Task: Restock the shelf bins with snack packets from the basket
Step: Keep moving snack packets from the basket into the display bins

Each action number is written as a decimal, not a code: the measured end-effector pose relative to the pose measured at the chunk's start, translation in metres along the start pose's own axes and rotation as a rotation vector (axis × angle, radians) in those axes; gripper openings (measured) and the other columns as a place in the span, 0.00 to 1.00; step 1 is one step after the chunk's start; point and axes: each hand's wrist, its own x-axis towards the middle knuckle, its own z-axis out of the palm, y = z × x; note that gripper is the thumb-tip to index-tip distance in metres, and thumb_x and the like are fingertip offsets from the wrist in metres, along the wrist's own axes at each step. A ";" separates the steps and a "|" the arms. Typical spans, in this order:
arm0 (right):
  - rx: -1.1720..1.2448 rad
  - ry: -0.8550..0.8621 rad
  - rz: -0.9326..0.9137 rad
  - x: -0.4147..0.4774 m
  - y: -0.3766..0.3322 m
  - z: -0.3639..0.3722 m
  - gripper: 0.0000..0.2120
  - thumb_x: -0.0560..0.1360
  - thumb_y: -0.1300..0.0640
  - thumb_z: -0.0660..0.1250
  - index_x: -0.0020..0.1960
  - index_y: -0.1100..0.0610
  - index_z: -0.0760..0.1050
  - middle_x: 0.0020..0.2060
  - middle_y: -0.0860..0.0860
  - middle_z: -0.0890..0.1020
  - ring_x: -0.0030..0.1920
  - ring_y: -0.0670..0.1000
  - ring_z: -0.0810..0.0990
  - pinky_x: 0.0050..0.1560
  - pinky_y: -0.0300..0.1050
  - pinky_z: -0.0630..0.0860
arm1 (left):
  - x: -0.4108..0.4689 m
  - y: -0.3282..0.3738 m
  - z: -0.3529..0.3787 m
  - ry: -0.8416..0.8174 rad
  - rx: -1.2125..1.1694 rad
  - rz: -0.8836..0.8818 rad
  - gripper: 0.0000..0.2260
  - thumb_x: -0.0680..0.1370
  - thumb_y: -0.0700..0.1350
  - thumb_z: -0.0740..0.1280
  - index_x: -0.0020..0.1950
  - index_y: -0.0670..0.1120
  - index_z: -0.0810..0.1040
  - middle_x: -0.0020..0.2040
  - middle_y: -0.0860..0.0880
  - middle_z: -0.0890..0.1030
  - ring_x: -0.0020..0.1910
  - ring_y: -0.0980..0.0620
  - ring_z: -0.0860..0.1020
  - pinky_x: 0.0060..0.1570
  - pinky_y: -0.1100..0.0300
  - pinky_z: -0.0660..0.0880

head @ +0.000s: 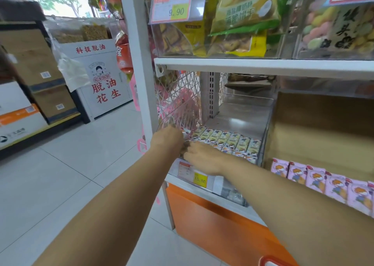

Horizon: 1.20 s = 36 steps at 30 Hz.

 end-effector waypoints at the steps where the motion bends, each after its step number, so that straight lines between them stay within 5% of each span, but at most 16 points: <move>1: -0.024 -0.023 -0.027 0.005 0.000 0.004 0.18 0.81 0.56 0.49 0.61 0.63 0.71 0.60 0.61 0.74 0.60 0.60 0.71 0.62 0.52 0.67 | 0.000 0.000 0.000 -0.004 0.004 0.012 0.14 0.80 0.36 0.58 0.64 0.37 0.73 0.63 0.40 0.71 0.61 0.40 0.75 0.55 0.49 0.74; 4: -0.089 -0.091 -0.070 0.013 0.005 0.008 0.22 0.80 0.47 0.45 0.69 0.51 0.66 0.71 0.53 0.67 0.69 0.58 0.62 0.69 0.57 0.59 | 0.002 -0.003 0.003 0.004 0.024 0.075 0.12 0.79 0.35 0.59 0.61 0.37 0.75 0.61 0.40 0.73 0.59 0.41 0.76 0.52 0.52 0.74; 7: -0.215 -0.125 -0.064 0.019 0.011 0.011 0.27 0.78 0.43 0.41 0.73 0.51 0.61 0.75 0.53 0.59 0.74 0.59 0.54 0.72 0.60 0.53 | 0.008 -0.008 0.009 -0.007 0.067 0.146 0.11 0.77 0.34 0.61 0.56 0.40 0.78 0.56 0.42 0.77 0.55 0.43 0.77 0.47 0.54 0.74; 15: -0.228 -0.080 -0.071 0.014 0.004 0.011 0.21 0.81 0.44 0.41 0.63 0.50 0.67 0.69 0.54 0.69 0.67 0.58 0.65 0.69 0.60 0.59 | 0.018 -0.005 -0.002 -0.262 0.267 0.280 0.10 0.78 0.34 0.61 0.57 0.35 0.77 0.56 0.39 0.79 0.57 0.41 0.77 0.55 0.55 0.72; 18: -0.238 -0.097 -0.058 0.013 0.004 0.010 0.22 0.82 0.46 0.41 0.69 0.51 0.64 0.72 0.53 0.66 0.69 0.59 0.63 0.70 0.60 0.58 | 0.018 -0.005 -0.004 -0.278 0.302 0.304 0.10 0.78 0.35 0.62 0.57 0.36 0.78 0.56 0.40 0.80 0.56 0.43 0.78 0.49 0.57 0.72; 21: -0.186 -0.076 -0.059 0.009 0.003 0.008 0.23 0.81 0.44 0.44 0.62 0.53 0.71 0.65 0.55 0.73 0.63 0.58 0.69 0.66 0.58 0.64 | 0.014 -0.008 -0.005 -0.282 0.328 0.292 0.11 0.78 0.34 0.61 0.58 0.36 0.77 0.56 0.41 0.79 0.57 0.43 0.77 0.50 0.58 0.72; 23: -0.076 -0.024 -0.058 0.002 0.005 0.006 0.21 0.81 0.44 0.47 0.44 0.54 0.73 0.47 0.55 0.77 0.49 0.56 0.74 0.51 0.49 0.71 | 0.008 -0.012 -0.005 -0.239 0.308 0.302 0.14 0.78 0.35 0.60 0.61 0.39 0.77 0.58 0.43 0.79 0.57 0.44 0.77 0.52 0.59 0.72; 25: -0.071 0.076 -0.126 -0.017 0.007 0.004 0.20 0.82 0.46 0.51 0.37 0.53 0.70 0.37 0.52 0.73 0.41 0.54 0.72 0.43 0.48 0.68 | -0.005 -0.016 -0.003 -0.152 0.179 0.257 0.16 0.78 0.34 0.58 0.64 0.43 0.76 0.59 0.45 0.79 0.57 0.46 0.77 0.53 0.59 0.73; 29: -0.194 0.353 -0.299 -0.076 0.024 0.009 0.14 0.79 0.51 0.58 0.60 0.53 0.77 0.52 0.50 0.80 0.55 0.52 0.74 0.57 0.45 0.70 | -0.058 -0.012 0.004 0.217 -0.481 0.079 0.17 0.80 0.36 0.58 0.65 0.49 0.76 0.61 0.47 0.79 0.58 0.47 0.77 0.55 0.55 0.74; 32: -0.141 0.534 -0.446 -0.138 0.038 0.020 0.12 0.74 0.56 0.63 0.53 0.55 0.81 0.47 0.49 0.82 0.49 0.48 0.77 0.51 0.37 0.70 | -0.116 0.014 0.025 0.583 -0.870 0.062 0.13 0.79 0.41 0.60 0.59 0.50 0.80 0.55 0.56 0.80 0.54 0.54 0.78 0.51 0.60 0.73; 36: -0.274 0.332 -0.442 -0.209 0.077 0.046 0.09 0.72 0.58 0.64 0.49 0.54 0.81 0.43 0.48 0.83 0.45 0.46 0.78 0.47 0.40 0.74 | -0.183 0.073 0.066 0.611 -1.092 0.142 0.15 0.75 0.44 0.57 0.55 0.47 0.80 0.48 0.58 0.79 0.48 0.59 0.78 0.47 0.64 0.72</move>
